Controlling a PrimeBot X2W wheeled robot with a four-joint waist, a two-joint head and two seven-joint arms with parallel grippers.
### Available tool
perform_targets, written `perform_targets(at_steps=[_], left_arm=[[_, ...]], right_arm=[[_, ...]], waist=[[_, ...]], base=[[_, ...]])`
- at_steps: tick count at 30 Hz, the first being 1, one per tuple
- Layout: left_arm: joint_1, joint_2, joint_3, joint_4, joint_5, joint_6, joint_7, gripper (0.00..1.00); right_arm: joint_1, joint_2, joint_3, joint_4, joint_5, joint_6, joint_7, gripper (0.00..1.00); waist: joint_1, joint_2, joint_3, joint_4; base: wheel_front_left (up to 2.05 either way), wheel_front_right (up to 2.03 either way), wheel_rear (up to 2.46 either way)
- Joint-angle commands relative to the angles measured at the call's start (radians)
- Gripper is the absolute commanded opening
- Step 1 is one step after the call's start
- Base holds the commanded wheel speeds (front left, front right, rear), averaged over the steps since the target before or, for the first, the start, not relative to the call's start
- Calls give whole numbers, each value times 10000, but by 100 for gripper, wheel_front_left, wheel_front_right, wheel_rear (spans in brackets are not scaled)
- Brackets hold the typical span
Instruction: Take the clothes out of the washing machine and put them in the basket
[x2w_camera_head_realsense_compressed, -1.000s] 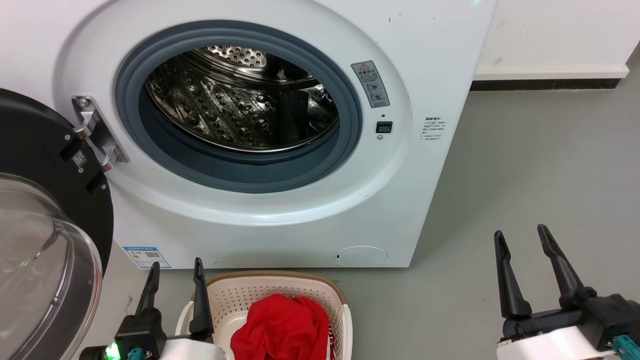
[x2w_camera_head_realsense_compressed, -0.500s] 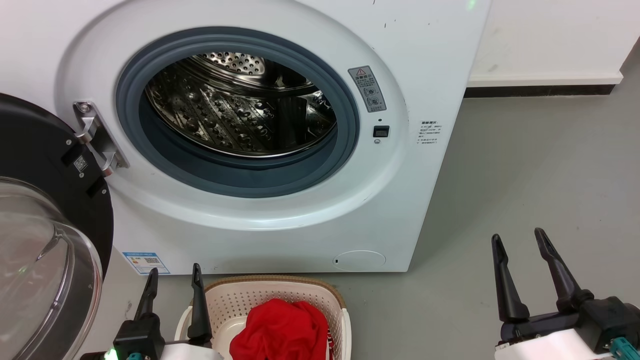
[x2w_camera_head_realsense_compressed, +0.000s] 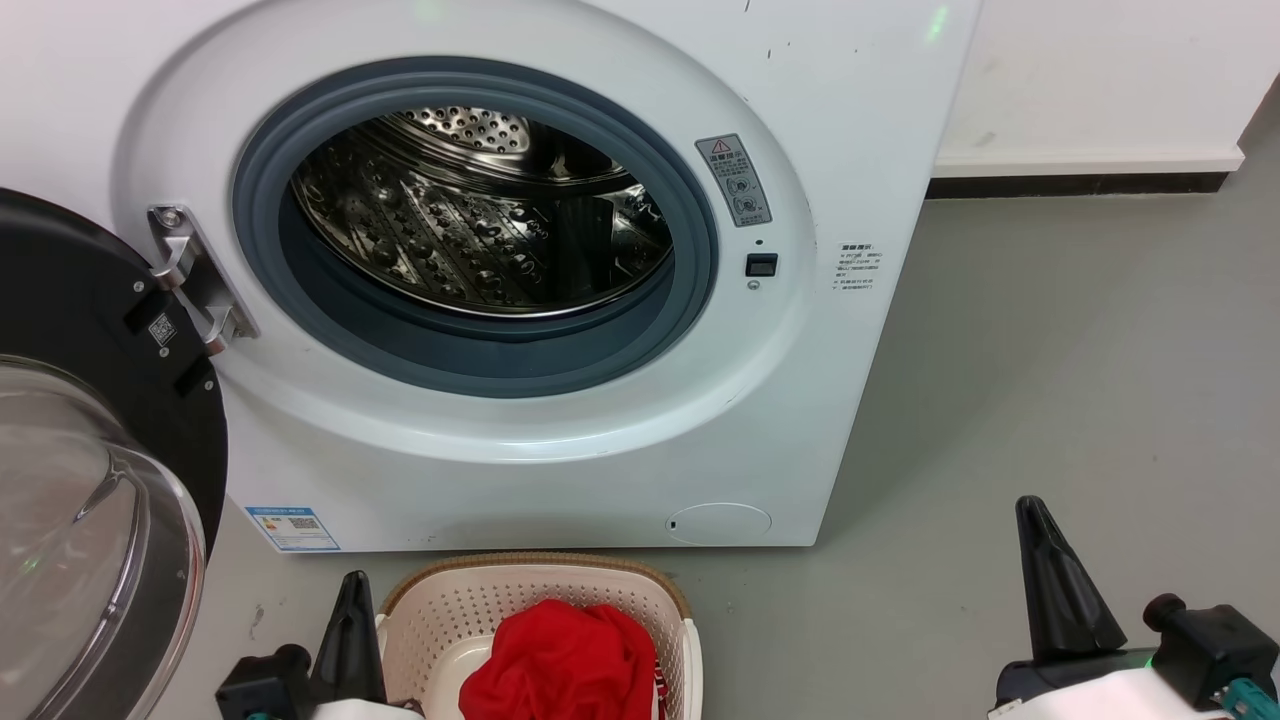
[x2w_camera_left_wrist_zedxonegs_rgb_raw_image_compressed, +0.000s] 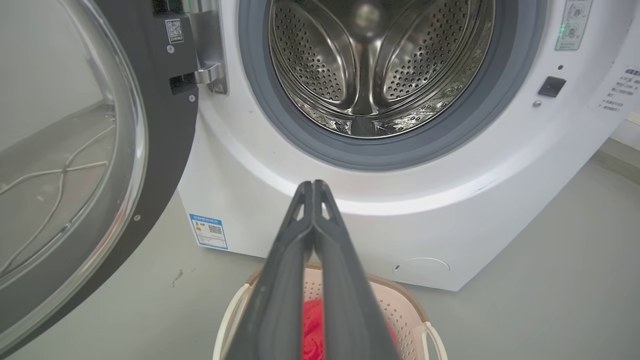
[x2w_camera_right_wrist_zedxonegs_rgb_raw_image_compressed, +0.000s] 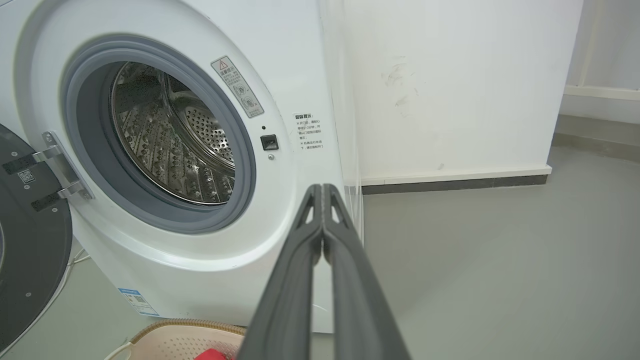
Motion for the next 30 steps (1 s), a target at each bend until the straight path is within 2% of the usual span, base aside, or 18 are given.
perform_targets(at_steps=[1, 15, 30], left_arm=[[-262, 3, 85, -96, -474, -72, 86, 0], [-627, 2, 304, 95, -3069, -450, 704, 0], [-968, 2, 513, 289, -5425, -794, 1279, 0]], right_arm=[[-220, -76, -1, -72, 536, -1, 92, 0], [-634, -226, -46, 411, 3339, -2, 578, 0], [-964, -314, -148, 822, 5825, -2, 1064, 0]], waist=[[0, -1, -1, 4], [0, -1, -20, 39], [0, -1, -40, 77]], base=[[0, 0, 0], [0, 0, 0], [0, 0, 0]])
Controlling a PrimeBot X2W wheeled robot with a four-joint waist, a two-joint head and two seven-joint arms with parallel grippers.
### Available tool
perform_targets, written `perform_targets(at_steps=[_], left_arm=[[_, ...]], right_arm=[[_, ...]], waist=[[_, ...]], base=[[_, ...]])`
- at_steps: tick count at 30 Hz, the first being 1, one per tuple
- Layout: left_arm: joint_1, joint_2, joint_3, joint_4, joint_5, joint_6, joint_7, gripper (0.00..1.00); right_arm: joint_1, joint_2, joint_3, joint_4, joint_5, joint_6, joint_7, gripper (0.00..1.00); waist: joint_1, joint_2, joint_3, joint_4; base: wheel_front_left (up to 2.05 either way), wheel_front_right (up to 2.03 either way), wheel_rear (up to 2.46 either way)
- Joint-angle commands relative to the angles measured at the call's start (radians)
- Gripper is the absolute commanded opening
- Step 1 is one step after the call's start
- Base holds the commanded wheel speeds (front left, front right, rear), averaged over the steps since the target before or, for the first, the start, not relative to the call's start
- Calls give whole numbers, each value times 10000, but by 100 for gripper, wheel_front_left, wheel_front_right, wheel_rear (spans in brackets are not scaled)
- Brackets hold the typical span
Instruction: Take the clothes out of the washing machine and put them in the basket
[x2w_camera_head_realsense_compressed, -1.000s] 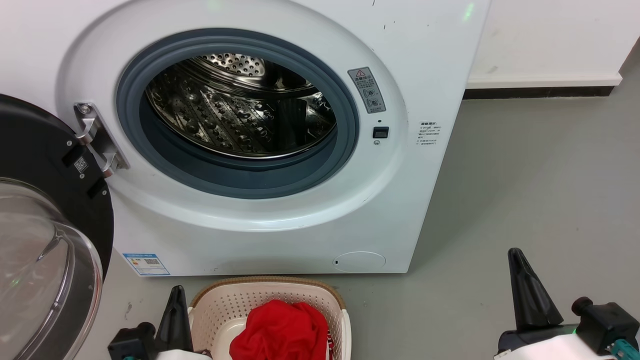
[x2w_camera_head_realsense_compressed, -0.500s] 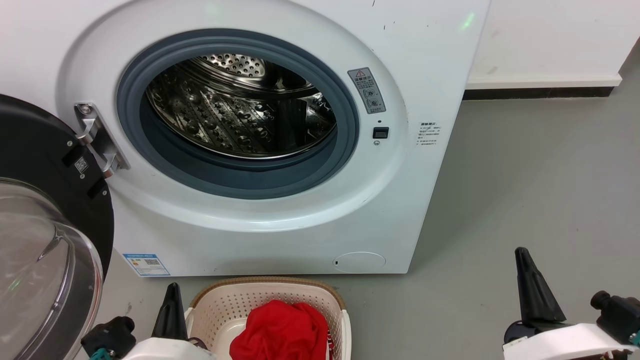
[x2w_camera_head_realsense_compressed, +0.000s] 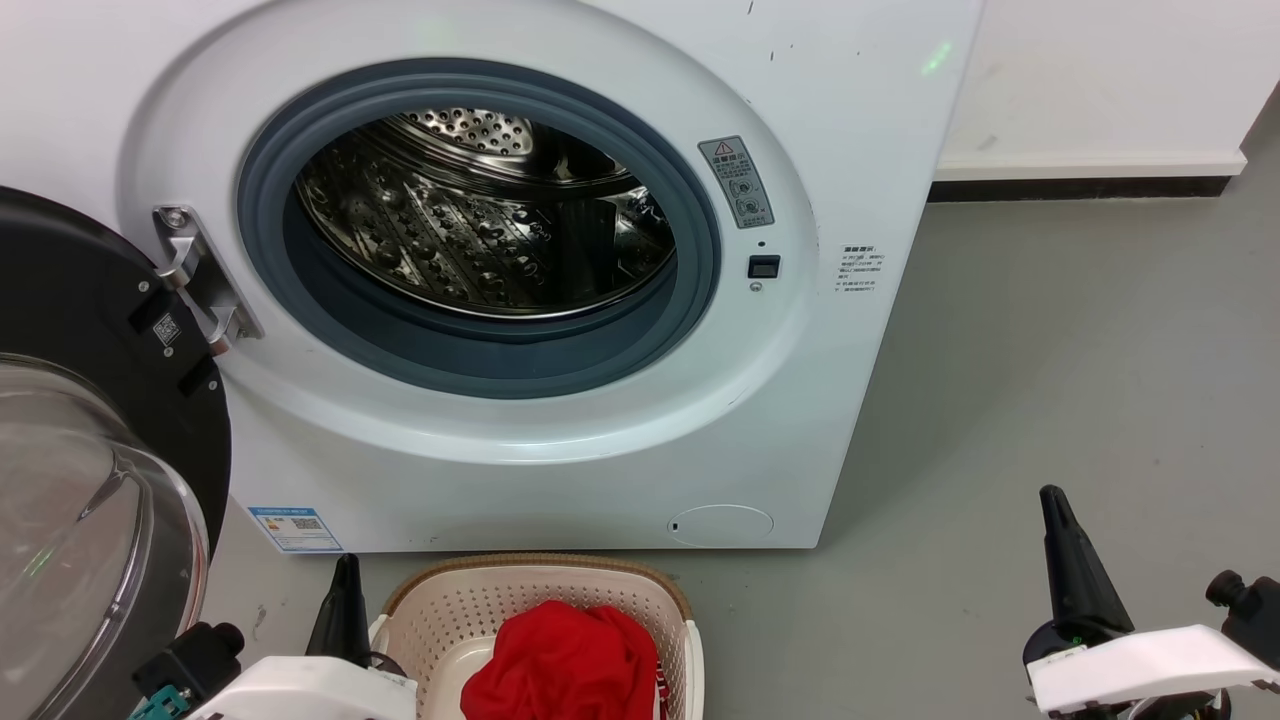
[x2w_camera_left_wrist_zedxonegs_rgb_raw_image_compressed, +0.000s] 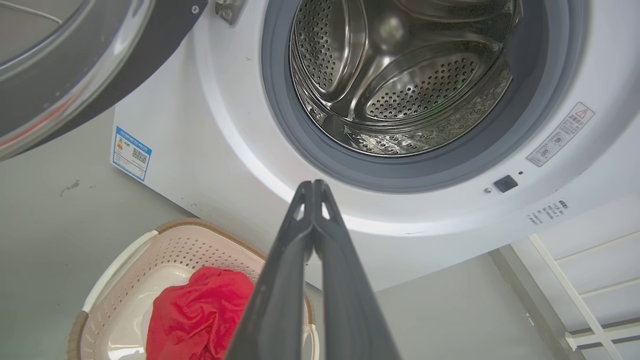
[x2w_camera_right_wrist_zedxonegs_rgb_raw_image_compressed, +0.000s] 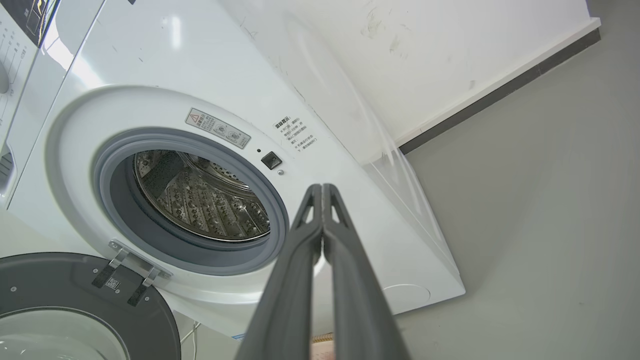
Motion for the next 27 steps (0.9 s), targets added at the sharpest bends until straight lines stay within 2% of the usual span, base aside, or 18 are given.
perform_targets(at_steps=[1, 27], left_arm=[[-263, 4, 60, -71, -392, -87, 78, 0], [-726, 1, 340, 202, -3556, -556, 853, 0]], right_arm=[[-302, -84, -34, -42, 434, -1, 69, 0], [-766, -129, -270, 533, 3694, -2, 806, 0]], waist=[[-1, 0, -2, 5], [-1, 0, -36, 68]], base=[[0, 0, 0], [0, 0, 0]])
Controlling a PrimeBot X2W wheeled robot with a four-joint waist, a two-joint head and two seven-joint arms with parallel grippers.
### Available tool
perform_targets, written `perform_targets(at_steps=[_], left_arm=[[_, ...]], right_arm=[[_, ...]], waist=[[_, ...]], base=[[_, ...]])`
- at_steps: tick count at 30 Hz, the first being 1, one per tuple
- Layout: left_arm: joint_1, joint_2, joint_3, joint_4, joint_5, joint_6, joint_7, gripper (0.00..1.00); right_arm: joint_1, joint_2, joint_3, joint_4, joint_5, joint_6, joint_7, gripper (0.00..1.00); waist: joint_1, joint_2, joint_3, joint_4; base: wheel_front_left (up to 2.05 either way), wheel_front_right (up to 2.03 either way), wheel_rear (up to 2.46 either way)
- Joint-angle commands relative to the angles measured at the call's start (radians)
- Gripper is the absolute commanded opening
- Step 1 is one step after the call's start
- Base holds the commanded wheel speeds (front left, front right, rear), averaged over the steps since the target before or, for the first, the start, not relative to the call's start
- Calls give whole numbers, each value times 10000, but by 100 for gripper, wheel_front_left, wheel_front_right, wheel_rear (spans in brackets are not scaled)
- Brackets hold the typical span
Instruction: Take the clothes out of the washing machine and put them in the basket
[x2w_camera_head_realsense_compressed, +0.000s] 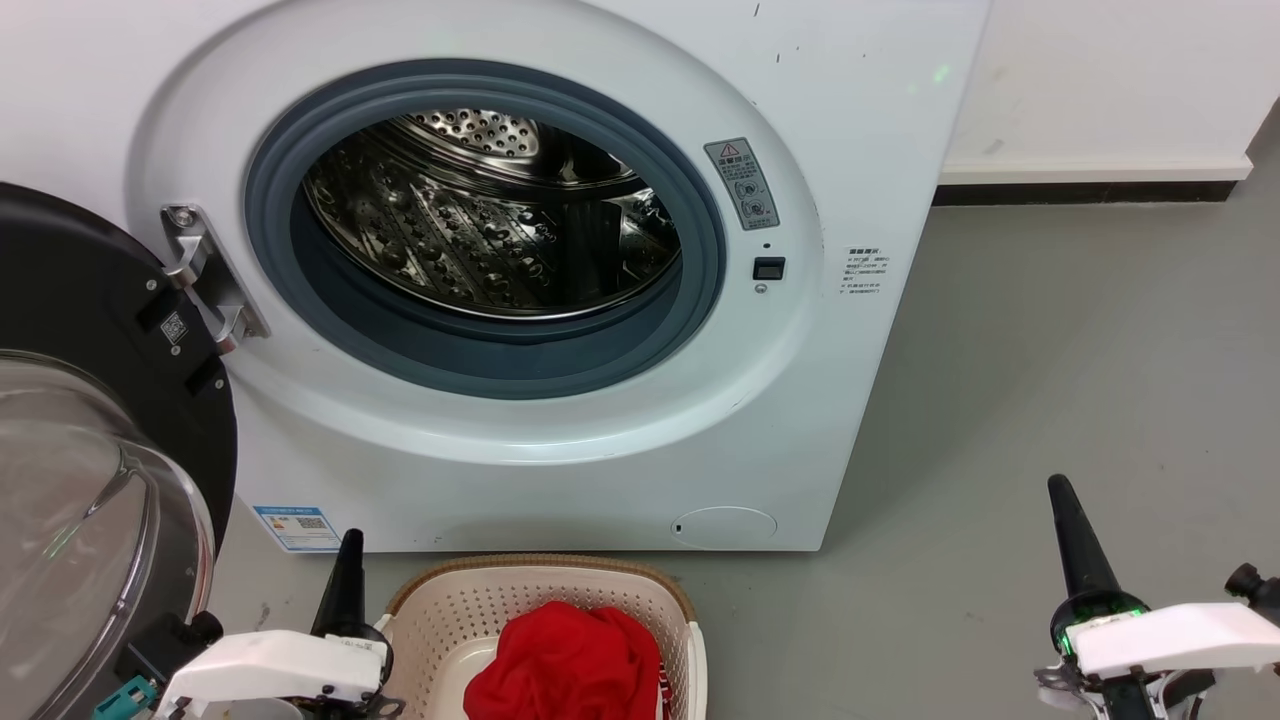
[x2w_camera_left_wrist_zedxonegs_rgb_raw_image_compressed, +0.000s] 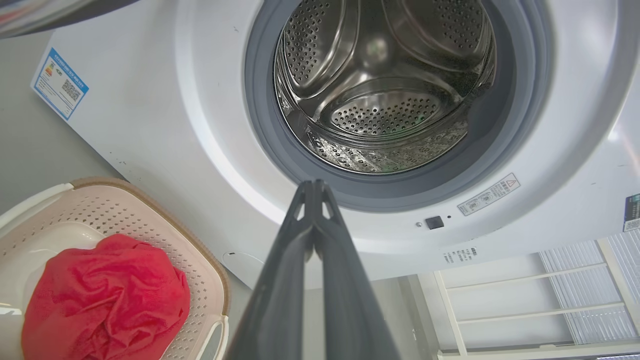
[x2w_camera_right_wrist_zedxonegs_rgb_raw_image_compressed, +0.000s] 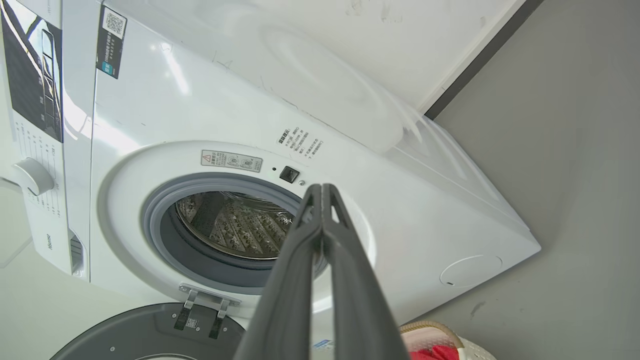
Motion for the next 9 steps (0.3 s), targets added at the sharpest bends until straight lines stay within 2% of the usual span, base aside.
perform_targets(at_steps=[1, 9], left_arm=[[-227, -1, 34, -47, -247, -72, 61, 0], [-361, -1, 115, 22, -1092, -203, 270, 0]], right_arm=[[-284, -59, -38, -26, 266, -2, 65, 0], [-408, -56, -118, 130, 1124, -2, 283, 0]], waist=[[0, 0, -1, 3], [0, 0, -12, 23]], base=[[0, 0, 0], [0, 0, 0]])
